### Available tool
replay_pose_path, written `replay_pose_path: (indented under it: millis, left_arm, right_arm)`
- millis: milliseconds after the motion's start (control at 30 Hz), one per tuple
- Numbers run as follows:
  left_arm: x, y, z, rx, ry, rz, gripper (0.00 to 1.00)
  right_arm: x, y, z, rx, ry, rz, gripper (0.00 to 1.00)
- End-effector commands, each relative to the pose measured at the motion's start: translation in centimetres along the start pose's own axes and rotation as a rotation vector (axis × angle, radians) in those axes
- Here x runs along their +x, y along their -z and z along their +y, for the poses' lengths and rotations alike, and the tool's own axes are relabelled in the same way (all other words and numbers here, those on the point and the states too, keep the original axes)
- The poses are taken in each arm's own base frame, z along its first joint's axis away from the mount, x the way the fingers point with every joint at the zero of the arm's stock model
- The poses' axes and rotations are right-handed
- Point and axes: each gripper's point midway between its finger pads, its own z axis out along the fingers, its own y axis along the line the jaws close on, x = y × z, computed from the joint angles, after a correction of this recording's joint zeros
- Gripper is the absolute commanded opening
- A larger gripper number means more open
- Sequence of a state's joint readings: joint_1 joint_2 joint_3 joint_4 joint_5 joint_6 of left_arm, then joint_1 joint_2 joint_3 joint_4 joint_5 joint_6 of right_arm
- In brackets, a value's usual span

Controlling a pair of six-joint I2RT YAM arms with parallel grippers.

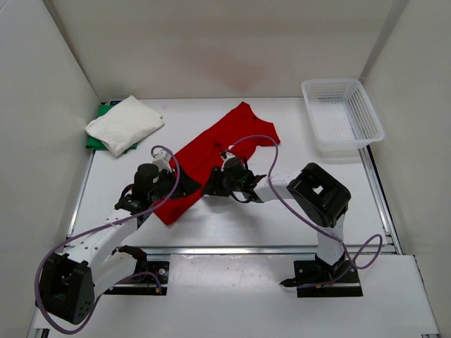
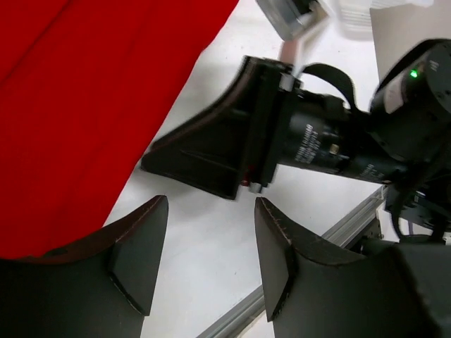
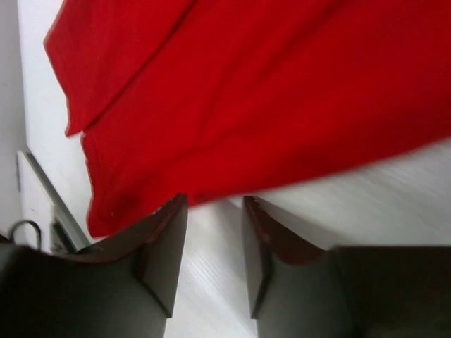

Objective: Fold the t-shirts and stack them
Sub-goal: Rotate the tshirt 90 degrees, then grab the bottom of the folded rectangular tshirt with both arms

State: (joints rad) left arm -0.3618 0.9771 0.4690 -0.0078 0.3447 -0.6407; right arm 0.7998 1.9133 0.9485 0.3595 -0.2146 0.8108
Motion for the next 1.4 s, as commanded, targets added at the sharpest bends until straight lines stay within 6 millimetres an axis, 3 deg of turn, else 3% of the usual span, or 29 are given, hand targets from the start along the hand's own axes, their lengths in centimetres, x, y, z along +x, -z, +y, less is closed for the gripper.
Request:
replay_pose_path:
  millis: [0, 67, 200, 233, 300, 333, 400, 433, 500, 533, 567, 600, 667, 733, 767, 800, 967, 1067, 1233, 1367]
  left_arm:
    - [-0.9, 0.6, -0.5, 0.009, -0.021, -0.013, 0.63]
    - [-1.0, 0.7, -0.5, 0.013, -0.019, -0.015, 0.63]
    - [-1.0, 0.8, -0.2, 0.014, -0.012, -0.014, 0.63]
    - [-0.9, 0.8, -0.4, 0.021, -0.012, -0.008, 0.63]
    - [-0.5, 0.5, 0.0, 0.003, -0.014, 0.005, 0.63]
    - [0.0, 0.4, -0.3, 0.013, -0.021, 0.019, 0.63]
    - [0.9, 0.1, -0.6, 0.021, -0.025, 0.042, 0.63]
    - [2.0, -0.1, -0.9, 0.037, -0.03, 0.067, 0.63]
    - [3.7, -0.7, -0.5, 0.019, -0.036, 0.112, 0.63]
    - [4.6, -0.9, -0.5, 0.014, -0.041, 0.14, 0.62]
    - [5.3, -1.0, -1.1, 0.03, -0.061, 0.159, 0.62]
    - [5.7, -1.2, -0.7, 0.008, -0.071, 0.17, 0.62]
    - [6.7, -1.0, -0.2, -0.032, -0.129, 0.194, 0.64]
    - [8.0, -0.4, 1.1, -0.092, -0.155, 0.232, 0.65]
    - [8.2, -0.2, 1.5, -0.114, -0.167, 0.231, 0.65]
    - [9.0, 0.2, 2.0, -0.13, -0.181, 0.256, 0.66]
    - [13.7, 1.9, 3.9, -0.224, -0.264, 0.41, 0.68]
    - [15.0, 2.5, 4.6, -0.242, -0.27, 0.447, 0.68]
    - [15.8, 2.5, 3.4, -0.183, -0.215, 0.49, 0.68]
    - [18.0, 2.6, 2.4, -0.135, -0.202, 0.554, 0.68]
  right_arm:
    - [0.1, -2.1, -0.2, 0.005, -0.086, -0.013, 0.34]
    - [0.7, -2.6, -0.7, 0.017, -0.114, -0.005, 0.31]
    - [1.5, -2.0, -2.2, 0.038, -0.142, 0.01, 0.01]
    - [0.4, -1.2, -2.4, 0.033, -0.155, -0.015, 0.0]
    - [0.0, 1.1, -4.5, 0.068, -0.157, -0.046, 0.0]
    - [-1.1, 2.4, -4.2, 0.055, -0.156, -0.081, 0.0]
    - [-0.3, 6.2, -8.5, 0.115, -0.201, -0.099, 0.0]
    - [-1.2, 7.8, -8.0, 0.088, -0.188, -0.125, 0.01]
    - [-1.0, 11.9, -11.3, 0.144, -0.189, -0.175, 0.0]
    - [0.7, 12.8, -12.6, 0.166, -0.203, -0.143, 0.04]
    - [0.4, 14.2, -13.0, 0.148, -0.204, -0.14, 0.16]
    - [0.3, 15.3, -13.6, 0.144, -0.209, -0.152, 0.22]
    - [2.0, 16.7, -14.4, 0.162, -0.221, -0.129, 0.39]
    - [1.9, 18.3, -13.7, 0.172, -0.193, -0.187, 0.45]
    - [3.0, 18.8, -14.7, 0.227, -0.208, -0.181, 0.46]
    - [2.9, 19.6, -14.6, 0.243, -0.211, -0.206, 0.47]
    - [5.3, 22.2, -13.5, 0.274, -0.215, -0.215, 0.41]
    - [8.0, 22.6, -12.8, 0.266, -0.23, -0.143, 0.38]
    - [13.1, 22.3, -11.7, 0.238, -0.236, 0.024, 0.4]
    - [14.5, 22.2, -11.2, 0.238, -0.228, 0.072, 0.41]
